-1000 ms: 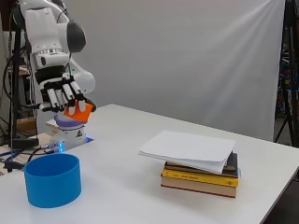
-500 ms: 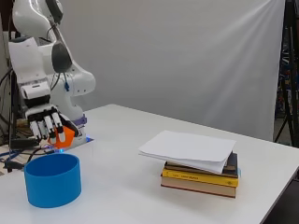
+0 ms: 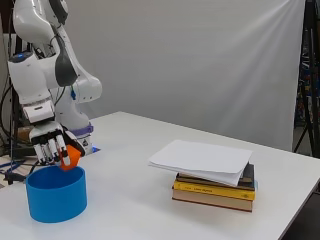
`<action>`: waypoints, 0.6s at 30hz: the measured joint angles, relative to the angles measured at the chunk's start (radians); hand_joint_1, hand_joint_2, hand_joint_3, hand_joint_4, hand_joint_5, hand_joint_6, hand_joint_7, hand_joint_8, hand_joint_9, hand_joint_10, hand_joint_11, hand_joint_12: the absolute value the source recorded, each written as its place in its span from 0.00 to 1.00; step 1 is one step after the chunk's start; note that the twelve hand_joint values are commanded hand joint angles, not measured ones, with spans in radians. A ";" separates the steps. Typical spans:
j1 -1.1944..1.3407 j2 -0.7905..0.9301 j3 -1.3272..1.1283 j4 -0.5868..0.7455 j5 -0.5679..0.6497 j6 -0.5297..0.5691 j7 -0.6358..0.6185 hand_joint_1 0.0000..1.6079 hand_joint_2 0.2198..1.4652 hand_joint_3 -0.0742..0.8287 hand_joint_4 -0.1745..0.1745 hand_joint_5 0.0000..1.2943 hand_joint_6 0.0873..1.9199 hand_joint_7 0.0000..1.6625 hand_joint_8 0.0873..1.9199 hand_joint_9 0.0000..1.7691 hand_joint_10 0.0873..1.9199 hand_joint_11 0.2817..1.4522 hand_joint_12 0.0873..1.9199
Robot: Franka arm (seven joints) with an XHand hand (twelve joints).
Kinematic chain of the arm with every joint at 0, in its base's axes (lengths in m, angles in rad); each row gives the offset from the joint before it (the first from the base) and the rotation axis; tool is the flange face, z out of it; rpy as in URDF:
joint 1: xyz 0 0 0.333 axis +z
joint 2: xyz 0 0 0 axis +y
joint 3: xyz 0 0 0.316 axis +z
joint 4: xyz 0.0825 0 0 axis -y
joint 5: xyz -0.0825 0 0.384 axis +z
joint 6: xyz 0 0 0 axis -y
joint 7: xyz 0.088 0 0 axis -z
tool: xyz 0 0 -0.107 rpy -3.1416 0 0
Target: Teleoperate dual arm-hand system to pick and place objects
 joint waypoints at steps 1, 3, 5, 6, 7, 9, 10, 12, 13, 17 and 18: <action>-0.001 0.000 0.002 0.006 -0.003 -0.008 0.014 0.58 0.80 0.08 1.00 0.59 0.67 0.81 1.00 0.89 0.98 0.70 0.91; -0.004 0.003 0.004 0.020 -0.010 -0.028 0.042 0.58 0.80 0.08 1.00 0.59 0.67 0.80 1.00 0.88 0.98 0.69 0.91; -0.007 0.002 0.006 0.024 -0.016 -0.037 0.057 0.58 0.80 0.08 1.00 0.59 0.67 0.79 1.00 0.87 0.98 0.67 0.91; -0.009 0.000 0.007 0.023 -0.019 -0.036 0.061 0.58 0.80 0.08 1.00 0.59 0.67 0.79 1.00 0.86 0.99 0.66 0.91; -0.010 0.000 0.008 0.024 -0.022 -0.038 0.064 0.58 0.80 0.08 1.00 0.60 0.67 0.79 1.00 0.86 0.99 0.66 0.91; -0.016 -0.005 0.010 0.023 -0.028 -0.044 0.072 0.43 0.65 0.05 0.70 0.32 0.26 0.44 0.61 0.49 0.70 0.32 0.65; -0.020 -0.010 0.013 0.020 -0.035 -0.044 0.082 0.27 0.55 0.05 0.63 0.17 0.11 0.24 0.32 0.27 0.42 0.17 0.39; -0.020 -0.008 0.020 0.011 -0.053 -0.041 0.123 0.10 0.48 0.07 0.58 0.04 0.00 0.06 0.04 0.09 0.11 0.09 0.08; -0.015 0.003 0.022 0.012 -0.057 -0.045 0.146 0.06 0.47 0.08 0.57 0.02 0.00 0.03 0.00 0.06 0.04 0.08 0.02; 0.003 0.119 0.025 0.073 -0.045 -0.060 0.187 0.00 0.47 0.08 0.57 0.00 0.00 0.00 0.00 0.07 0.00 0.09 0.00; 0.006 0.152 0.028 0.091 -0.043 -0.062 0.188 0.00 0.47 0.08 0.57 0.00 0.00 0.00 0.00 0.08 0.00 0.09 0.00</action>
